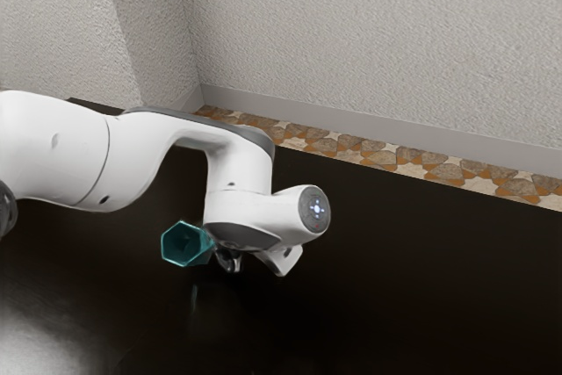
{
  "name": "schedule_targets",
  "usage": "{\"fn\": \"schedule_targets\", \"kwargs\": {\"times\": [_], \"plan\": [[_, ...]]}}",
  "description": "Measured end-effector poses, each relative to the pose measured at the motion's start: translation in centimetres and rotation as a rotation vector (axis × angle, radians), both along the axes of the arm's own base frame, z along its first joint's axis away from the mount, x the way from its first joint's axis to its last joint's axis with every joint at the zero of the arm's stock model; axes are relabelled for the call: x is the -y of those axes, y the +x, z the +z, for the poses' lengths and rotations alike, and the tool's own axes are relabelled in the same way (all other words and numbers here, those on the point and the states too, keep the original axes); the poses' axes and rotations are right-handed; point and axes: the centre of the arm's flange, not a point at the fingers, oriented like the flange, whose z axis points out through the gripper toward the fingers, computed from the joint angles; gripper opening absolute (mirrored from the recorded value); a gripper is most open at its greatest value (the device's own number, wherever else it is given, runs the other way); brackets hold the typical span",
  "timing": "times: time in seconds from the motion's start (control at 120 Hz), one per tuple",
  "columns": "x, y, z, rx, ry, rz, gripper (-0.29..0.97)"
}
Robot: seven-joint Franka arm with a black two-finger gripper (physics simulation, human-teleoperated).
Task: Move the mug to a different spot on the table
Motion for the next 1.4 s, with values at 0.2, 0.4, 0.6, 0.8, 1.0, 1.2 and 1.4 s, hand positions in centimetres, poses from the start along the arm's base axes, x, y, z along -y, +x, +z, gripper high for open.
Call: {"fn": "schedule_targets", "kwargs": {"times": [0.2, 0.4, 0.6, 0.8, 1.0, 1.2, 1.4], "plan": [[0.0, 1.0, 0.3, 0.109, -0.14, 0.088, 0.02], [-3.1, 3.1, 2.2, 0.177, -0.338, 0.195, 0.02], [-4.2, 5.7, 4.1, 0.23, -0.502, 0.341, 0.02], [-5.0, 9.6, 5.7, 0.27, -0.426, 0.474, 0.02], [-4.7, 10.5, 5.0, 0.18, -0.334, 0.635, 0.02], [-4.5, 12.3, 4.8, 0.087, -0.312, 0.764, 0.02], [-6.0, 14.0, 3.8, 0.008, -0.358, 0.843, 0.02]]}}
